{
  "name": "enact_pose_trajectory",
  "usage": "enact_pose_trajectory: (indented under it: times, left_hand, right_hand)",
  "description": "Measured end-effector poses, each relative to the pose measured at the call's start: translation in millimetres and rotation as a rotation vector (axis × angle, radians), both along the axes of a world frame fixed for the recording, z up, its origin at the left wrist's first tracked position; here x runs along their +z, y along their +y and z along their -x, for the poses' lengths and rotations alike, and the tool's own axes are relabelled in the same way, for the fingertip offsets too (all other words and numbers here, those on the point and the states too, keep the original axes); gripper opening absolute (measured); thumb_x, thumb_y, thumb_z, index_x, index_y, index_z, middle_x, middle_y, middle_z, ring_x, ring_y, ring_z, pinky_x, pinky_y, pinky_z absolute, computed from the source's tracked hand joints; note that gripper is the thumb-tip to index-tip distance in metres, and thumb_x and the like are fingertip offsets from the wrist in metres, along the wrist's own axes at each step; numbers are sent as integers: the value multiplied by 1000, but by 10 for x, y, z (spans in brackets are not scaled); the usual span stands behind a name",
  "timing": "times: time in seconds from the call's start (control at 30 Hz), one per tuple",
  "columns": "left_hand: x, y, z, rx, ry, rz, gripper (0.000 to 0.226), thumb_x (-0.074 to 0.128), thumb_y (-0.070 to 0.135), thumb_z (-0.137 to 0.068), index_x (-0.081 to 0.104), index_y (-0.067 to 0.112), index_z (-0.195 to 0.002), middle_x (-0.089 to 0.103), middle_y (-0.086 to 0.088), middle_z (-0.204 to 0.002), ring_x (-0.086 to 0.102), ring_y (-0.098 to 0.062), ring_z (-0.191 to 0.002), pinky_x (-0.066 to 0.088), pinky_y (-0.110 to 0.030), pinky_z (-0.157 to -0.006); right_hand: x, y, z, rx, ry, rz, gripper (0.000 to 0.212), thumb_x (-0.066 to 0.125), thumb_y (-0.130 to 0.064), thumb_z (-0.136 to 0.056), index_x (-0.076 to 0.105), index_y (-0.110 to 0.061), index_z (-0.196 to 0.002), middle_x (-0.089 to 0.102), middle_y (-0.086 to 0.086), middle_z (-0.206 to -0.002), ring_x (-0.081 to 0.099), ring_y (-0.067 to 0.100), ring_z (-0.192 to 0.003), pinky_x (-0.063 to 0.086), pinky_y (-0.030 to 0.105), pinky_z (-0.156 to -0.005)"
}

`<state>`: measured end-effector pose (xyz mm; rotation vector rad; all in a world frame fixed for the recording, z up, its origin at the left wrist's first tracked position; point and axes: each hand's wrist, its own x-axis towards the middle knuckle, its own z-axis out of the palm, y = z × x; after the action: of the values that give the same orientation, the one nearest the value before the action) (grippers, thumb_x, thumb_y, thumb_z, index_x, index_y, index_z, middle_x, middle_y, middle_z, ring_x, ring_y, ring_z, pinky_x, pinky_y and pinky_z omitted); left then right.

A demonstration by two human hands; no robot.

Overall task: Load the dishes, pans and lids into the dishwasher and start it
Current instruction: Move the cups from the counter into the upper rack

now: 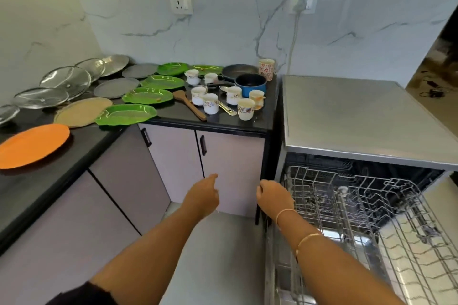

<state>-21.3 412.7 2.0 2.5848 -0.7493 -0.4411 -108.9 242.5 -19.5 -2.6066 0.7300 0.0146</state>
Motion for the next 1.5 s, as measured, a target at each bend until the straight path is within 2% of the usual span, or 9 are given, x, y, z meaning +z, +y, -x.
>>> enact_pose_trajectory:
  times: [0.1, 0.23, 0.4, 0.53, 0.77, 0.97, 1.1, 1.27, 1.5]
  left_hand:
    - [114, 32, -199, -13, -14, 45, 50, 39, 17, -97, 26, 15, -146, 42, -9, -144, 41, -26, -130, 32, -34, -106]
    - [190, -88, -405, -27, -12, 145, 50, 43, 20, -97, 29, 16, -144, 46, -8, -140, 46, -25, -126, 37, -34, -104]
    - [228, -330, -608, -36, -16, 232, 47, 46, 21, -96, 33, 17, -141, 49, -5, -137, 49, -21, -123, 39, -31, -101]
    - [217, -675, -922, 1, -14, 298, 45, 49, 21, -95, 38, 16, -138, 51, -4, -135, 49, -19, -123, 40, -29, -99]
    - [203, -1572, -1613, 153, 100, 389, 57, 58, 24, -90, 33, 15, -141, 38, -6, -144, 39, -20, -132, 35, -29, -103]
    - [178, -2197, -2107, 257, 168, 394, 82, 71, 29, -80, 23, 16, -145, 32, -5, -149, 33, -21, -136, 33, -34, -107]
    - [70, -2380, -2309, 281, 222, 420, 84, 79, 31, -71, 32, 19, -139, 42, -2, -141, 41, -19, -129, 37, -32, -103]
    - [-50, -2527, -2469, 295, 245, 491, 76, 83, 33, -66, 40, 24, -128, 52, 4, -129, 48, -15, -120, 38, -25, -92]
    - [-75, -2466, -2560, 231, 223, 514, 64, 84, 36, -63, 40, 27, -108, 51, 8, -110, 51, -9, -100, 43, -25, -82]
  right_hand:
    - [162, 59, -208, -69, -123, -18, 38, 40, -17, -95, 29, -19, -59, 40, 1, -63, 45, 26, -68, 34, 30, -60]
    - [349, -13, -532, -113, -248, -6, 38, 40, -18, -96, 34, -16, -59, 38, -1, -58, 39, 19, -58, 25, 28, -49]
    - [392, -269, -901, -197, -402, -75, 32, 42, -15, -95, 43, -13, -63, 41, 2, -57, 40, 18, -55, 29, 28, -49]
    - [360, -579, -1277, -262, -524, -153, 21, 44, -14, -96, 63, -6, -90, 63, 8, -82, 54, 19, -71, 44, 27, -63]
    - [271, -1441, -2128, -371, -704, -316, 36, 57, -15, -91, 49, -9, -126, 53, 10, -122, 54, 19, -106, 41, 20, -84]
    - [231, -2124, -2751, -243, -613, -467, 68, 71, -17, -83, 33, -13, -139, 39, 9, -144, 39, 26, -132, 36, 37, -108]
    - [174, -2289, -2996, -157, -559, -561, 82, 74, -16, -79, 24, -15, -143, 35, 8, -147, 35, 24, -135, 31, 38, -110]
    - [146, -2344, -3165, -137, -542, -681, 84, 74, -17, -79, 21, -16, -144, 39, 7, -142, 38, 20, -130, 34, 33, -106]
    - [169, -2286, -3111, -206, -549, -636, 65, 78, -21, -74, 42, -13, -128, 53, 7, -125, 51, 18, -114, 46, 34, -98]
